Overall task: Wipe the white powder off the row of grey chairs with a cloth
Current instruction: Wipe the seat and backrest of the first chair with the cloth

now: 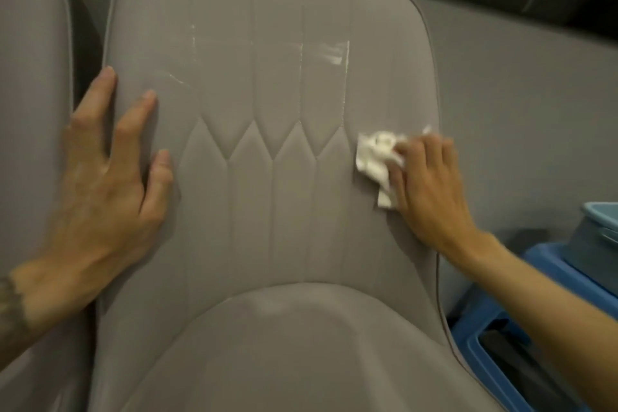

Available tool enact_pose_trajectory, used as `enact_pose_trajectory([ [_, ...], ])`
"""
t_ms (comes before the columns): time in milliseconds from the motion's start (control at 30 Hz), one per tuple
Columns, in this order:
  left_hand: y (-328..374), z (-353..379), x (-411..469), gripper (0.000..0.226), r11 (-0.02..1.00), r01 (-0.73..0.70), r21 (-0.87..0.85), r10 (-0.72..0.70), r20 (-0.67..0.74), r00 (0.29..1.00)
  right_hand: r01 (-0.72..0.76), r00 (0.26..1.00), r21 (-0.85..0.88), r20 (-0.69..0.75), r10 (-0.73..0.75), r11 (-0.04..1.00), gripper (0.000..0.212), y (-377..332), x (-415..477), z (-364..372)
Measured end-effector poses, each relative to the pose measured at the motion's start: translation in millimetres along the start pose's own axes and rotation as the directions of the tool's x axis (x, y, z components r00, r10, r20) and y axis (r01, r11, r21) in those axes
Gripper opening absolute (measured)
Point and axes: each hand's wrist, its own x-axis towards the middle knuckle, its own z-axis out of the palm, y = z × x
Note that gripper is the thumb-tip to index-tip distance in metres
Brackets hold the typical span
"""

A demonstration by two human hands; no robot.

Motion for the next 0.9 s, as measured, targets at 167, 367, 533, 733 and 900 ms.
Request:
enact_pose_trajectory([
  [167, 5, -4, 0, 0.056, 1.0, 0.01, 0.016, -0.01, -0.007, 1.0, 0.286, 0.951, -0.012, 0.126, -0.283, 0.958, 0.026, 5, -41, -11],
  [367, 7, -4, -2, 0.057, 0.995, 0.017, 0.095, -0.016, -0.015, 1.0, 0.044, 0.999, -0.018, 0.022, -0.044, 0.999, 0.02, 0, -11, -8],
  [533, 10, -4, -3, 0.059, 0.994, 0.037, 0.103, -0.036, -0.003, 0.999, 0.38, 0.874, 0.062, 0.303, -0.38, 0.923, 0.029, -6, -101, -11],
  [733, 8, -5, -2, 0.061, 0.996, 0.049, 0.077, -0.05, 0.01, 0.999, 0.102, 0.993, -0.023, 0.069, -0.101, 0.994, 0.019, -8, -33, -8],
  [900, 7, -4, -4, 0.06, 0.997, 0.044, 0.069, -0.045, 0.001, 0.999, 0.443, 0.819, 0.056, 0.381, -0.429, 0.895, 0.03, -20, -104, -6],
])
